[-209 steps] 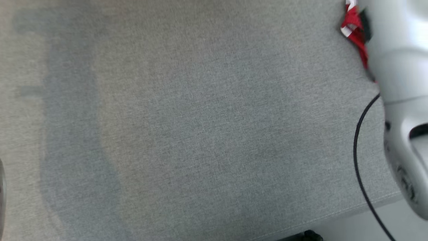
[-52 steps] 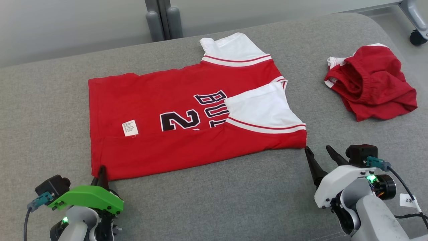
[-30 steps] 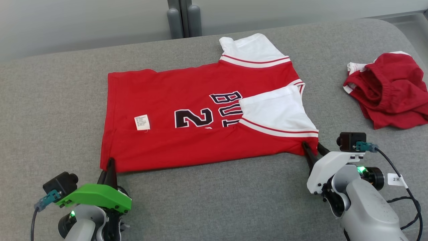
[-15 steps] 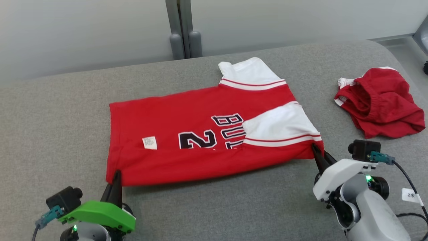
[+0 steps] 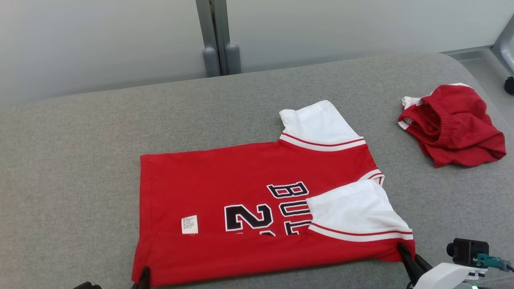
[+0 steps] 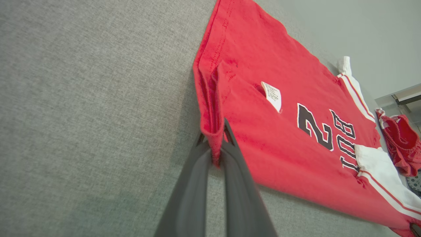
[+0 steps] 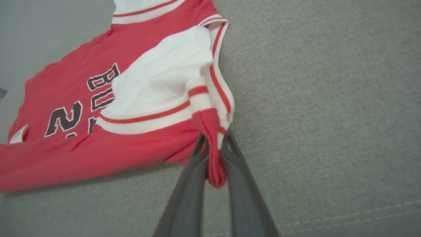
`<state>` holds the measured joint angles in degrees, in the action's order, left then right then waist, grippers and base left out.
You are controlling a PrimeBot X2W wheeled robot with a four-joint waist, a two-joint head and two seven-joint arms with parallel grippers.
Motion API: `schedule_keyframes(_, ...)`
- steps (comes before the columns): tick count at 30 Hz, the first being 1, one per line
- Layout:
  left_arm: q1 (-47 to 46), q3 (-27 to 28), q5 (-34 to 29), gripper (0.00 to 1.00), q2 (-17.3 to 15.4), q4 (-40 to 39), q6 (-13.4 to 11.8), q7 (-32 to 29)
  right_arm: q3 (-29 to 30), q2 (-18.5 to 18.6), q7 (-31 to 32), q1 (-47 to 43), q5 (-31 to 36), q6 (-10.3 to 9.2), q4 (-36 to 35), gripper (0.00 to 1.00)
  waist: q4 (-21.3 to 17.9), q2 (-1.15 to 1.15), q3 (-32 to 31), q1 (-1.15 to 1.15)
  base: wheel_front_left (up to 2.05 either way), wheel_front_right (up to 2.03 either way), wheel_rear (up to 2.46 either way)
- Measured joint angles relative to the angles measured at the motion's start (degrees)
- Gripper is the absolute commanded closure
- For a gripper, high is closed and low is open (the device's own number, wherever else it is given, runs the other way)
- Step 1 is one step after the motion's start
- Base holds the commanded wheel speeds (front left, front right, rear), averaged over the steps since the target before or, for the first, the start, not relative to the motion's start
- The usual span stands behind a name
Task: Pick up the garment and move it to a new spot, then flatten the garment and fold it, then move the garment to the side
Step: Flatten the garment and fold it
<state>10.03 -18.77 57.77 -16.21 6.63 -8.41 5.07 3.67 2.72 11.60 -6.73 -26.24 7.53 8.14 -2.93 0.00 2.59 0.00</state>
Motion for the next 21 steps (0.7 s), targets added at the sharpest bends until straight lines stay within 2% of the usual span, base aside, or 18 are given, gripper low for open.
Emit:
schedule_keyframes(2, 0.20, -0.05, 0.31, 1.00, 0.02, 0.27, -0.67, -0.51, 0.11, 0.01, 0.15, -0.38, -0.03, 0.00, -0.24, 1.00, -0.18, 0.00, 0.10, 0.00, 0.00, 0.00, 0.00)
schedule_keyframes(3, 0.23, -0.14, 0.30, 0.98, -0.01, 0.55, -0.97, -0.80, 0.09, 0.00, 0.15, -0.40, -0.08, 0.00, -0.22, 0.93, -0.33, 0.00, 0.14, 0.00, 0.00, 0.00, 0.00)
schedule_keyframes(4, 0.26, -0.32, 0.21, 0.73, -0.08, 0.78, -1.15, -0.97, 0.03, 0.00, 0.03, -0.40, -0.14, 0.00, -0.14, 0.64, -0.47, 0.00, 0.18, 0.00, 0.00, 0.00, 0.00)
schedule_keyframes(5, 0.35, -0.40, 0.19, 0.25, -0.09, 0.90, -1.24, -1.00, -0.03, 0.01, -0.13, -0.41, -0.12, 0.00, -0.08, 0.16, -0.57, 0.00, 0.25, 0.00, 0.00, 0.00, 0.00)
schedule_keyframes(6, 0.47, -0.47, 0.19, 0.00, -0.13, 0.96, -1.26, -1.32, -0.11, 0.02, -0.41, -0.44, -0.12, -0.01, -0.04, 0.00, -0.61, 0.00, 0.29, 0.00, 0.00, 0.00, 0.00)
schedule_keyframes(12, 1.16, -1.35, -1.19, 0.00, -3.20, -0.34, -1.71, -3.19, 1.27, 0.05, -1.57, -0.86, 0.80, -0.01, -0.85, 0.00, -0.69, 0.00, 0.71, 0.00, 0.00, 0.00, 0.00)
schedule_keyframes(16, -0.16, -1.49, -5.06, 0.00, -7.95, -3.63, -2.18, -3.89, 3.16, 0.09, -1.89, -0.01, 4.12, -0.01, -3.33, 0.00, -0.76, 0.00, 1.04, 0.00, 0.00, 0.00, 0.00)
schedule_keyframes(21, -8.82, -1.60, -10.02, 0.00, -14.57, -7.15, -0.58, -6.54, 3.19, 0.09, -1.03, 4.27, 6.73, -0.01, -6.10, 0.00, -0.79, 0.00, 1.80, 0.00, 0.00, 0.00, 0.00)
